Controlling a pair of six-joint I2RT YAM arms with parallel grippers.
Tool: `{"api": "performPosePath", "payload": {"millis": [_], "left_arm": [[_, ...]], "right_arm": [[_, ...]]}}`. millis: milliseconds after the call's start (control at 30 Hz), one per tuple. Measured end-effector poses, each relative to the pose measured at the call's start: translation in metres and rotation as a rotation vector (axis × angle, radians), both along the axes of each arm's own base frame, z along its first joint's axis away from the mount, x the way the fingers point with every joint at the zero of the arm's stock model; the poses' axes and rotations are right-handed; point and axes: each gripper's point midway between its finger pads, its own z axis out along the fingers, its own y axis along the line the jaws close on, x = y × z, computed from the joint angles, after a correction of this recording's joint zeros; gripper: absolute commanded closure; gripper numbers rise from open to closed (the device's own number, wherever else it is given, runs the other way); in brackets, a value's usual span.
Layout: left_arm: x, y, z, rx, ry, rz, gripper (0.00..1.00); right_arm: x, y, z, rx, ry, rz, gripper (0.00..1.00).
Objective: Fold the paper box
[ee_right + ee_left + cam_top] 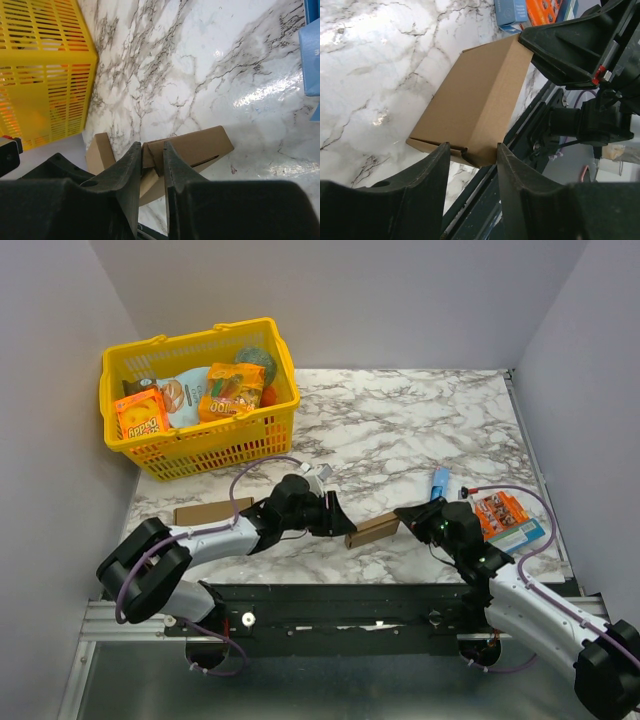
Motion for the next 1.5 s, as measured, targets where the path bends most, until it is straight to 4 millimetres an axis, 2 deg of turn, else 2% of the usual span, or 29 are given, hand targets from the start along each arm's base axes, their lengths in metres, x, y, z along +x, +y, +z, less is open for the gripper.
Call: {"api": "performPosePath", "payload": {"millis": [500, 967, 1200, 1300, 1500], "left_arm": [[-0.008, -0.006, -0.001, -0.009, 0.017, -0.108, 0.7], [-0.024, -0.016, -0.004, 0.07, -0.01, -0.186, 0.75], [-0.028, -0.02, -0.005, 0.115, -0.046, -0.202, 0.88], [-0.029, -0.02, -0.006, 0.124, -0.056, -0.203, 0.89], [-0.032, -0.025, -0.007, 0.141, -0.062, -0.223, 0.96]], "right_arm": [[0.0, -0.001, 0.0, -0.006, -0.003, -0.008, 1.0], [0.002, -0.004, 0.0, -0.014, -0.008, -0.023, 0.99], [0.003, -0.005, 0.0, -0.017, -0.009, -0.028, 1.0], [0.003, -0.005, 0.0, -0.02, -0.011, -0.026, 0.99], [0.004, -0.006, 0.002, -0.053, -0.024, -0.016, 0.88]]}}
